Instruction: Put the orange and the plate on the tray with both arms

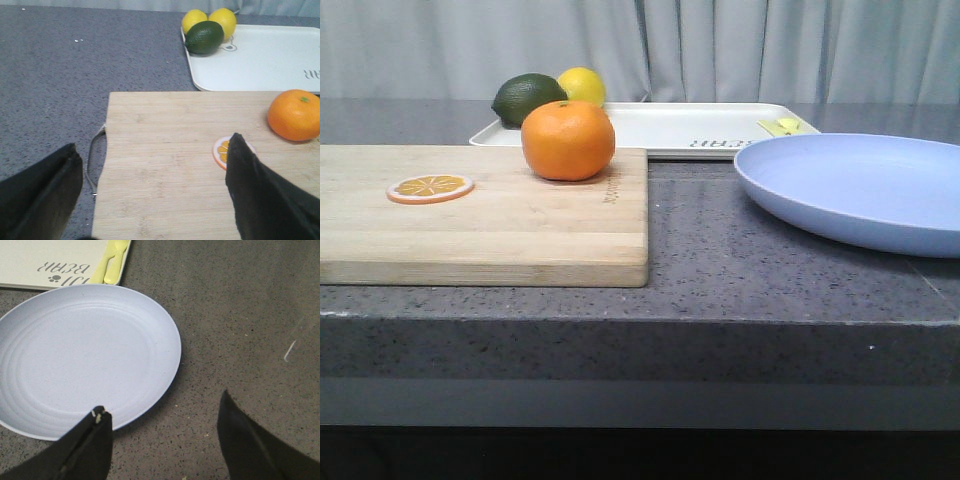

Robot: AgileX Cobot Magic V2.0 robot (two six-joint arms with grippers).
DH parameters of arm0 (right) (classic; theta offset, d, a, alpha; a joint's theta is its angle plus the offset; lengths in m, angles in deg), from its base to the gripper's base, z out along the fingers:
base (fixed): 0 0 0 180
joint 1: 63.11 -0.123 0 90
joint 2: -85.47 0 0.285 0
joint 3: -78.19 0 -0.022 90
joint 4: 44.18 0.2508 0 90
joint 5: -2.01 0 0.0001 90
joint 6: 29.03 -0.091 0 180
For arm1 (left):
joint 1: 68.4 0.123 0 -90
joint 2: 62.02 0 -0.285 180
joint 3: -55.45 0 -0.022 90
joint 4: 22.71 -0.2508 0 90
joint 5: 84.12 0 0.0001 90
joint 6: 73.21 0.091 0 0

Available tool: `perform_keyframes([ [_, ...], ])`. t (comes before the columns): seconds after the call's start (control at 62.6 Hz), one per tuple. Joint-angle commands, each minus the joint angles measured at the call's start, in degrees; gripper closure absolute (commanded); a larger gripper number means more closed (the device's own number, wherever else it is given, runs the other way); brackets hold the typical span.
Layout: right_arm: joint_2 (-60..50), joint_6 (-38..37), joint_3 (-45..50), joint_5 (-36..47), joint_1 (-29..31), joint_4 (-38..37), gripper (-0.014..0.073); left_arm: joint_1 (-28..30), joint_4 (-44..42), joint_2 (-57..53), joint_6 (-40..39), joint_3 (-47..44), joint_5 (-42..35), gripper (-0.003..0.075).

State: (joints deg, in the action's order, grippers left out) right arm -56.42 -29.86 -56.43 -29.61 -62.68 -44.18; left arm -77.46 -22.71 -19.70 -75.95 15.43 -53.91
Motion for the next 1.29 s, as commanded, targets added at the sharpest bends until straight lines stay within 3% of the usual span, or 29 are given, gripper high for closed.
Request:
perform_keyframes([
  [0.0,0.57,0.46,-1.45,3.8,0.27,-0.59,0.0116,-3.68,0.0,2.73,-0.24,2.19,-6.24,0.0133],
  [0.271,0.57,0.46,-1.45,3.67,0.27,-0.54,0.0116,-15.05,0.0,15.59,1.33,7.84,-7.27,0.0133],
  [0.702,0.57,0.46,-1.45,3.54,0.27,-0.54,0.0116,-24.16,-0.84,38.94,1.33,23.48,-7.17,0.0129],
  [1.038,0.57,0.46,-1.45,3.15,0.27,-0.48,0.0116,-25.57,-1.56,53.37,1.33,36.39,-5.25,0.0129],
  [1.277,0.57,0.46,-1.45,3.02,0.27,-0.48,0.0116,-25.57,-2.19,59.59,1.33,40.71,-4.04,0.013],
])
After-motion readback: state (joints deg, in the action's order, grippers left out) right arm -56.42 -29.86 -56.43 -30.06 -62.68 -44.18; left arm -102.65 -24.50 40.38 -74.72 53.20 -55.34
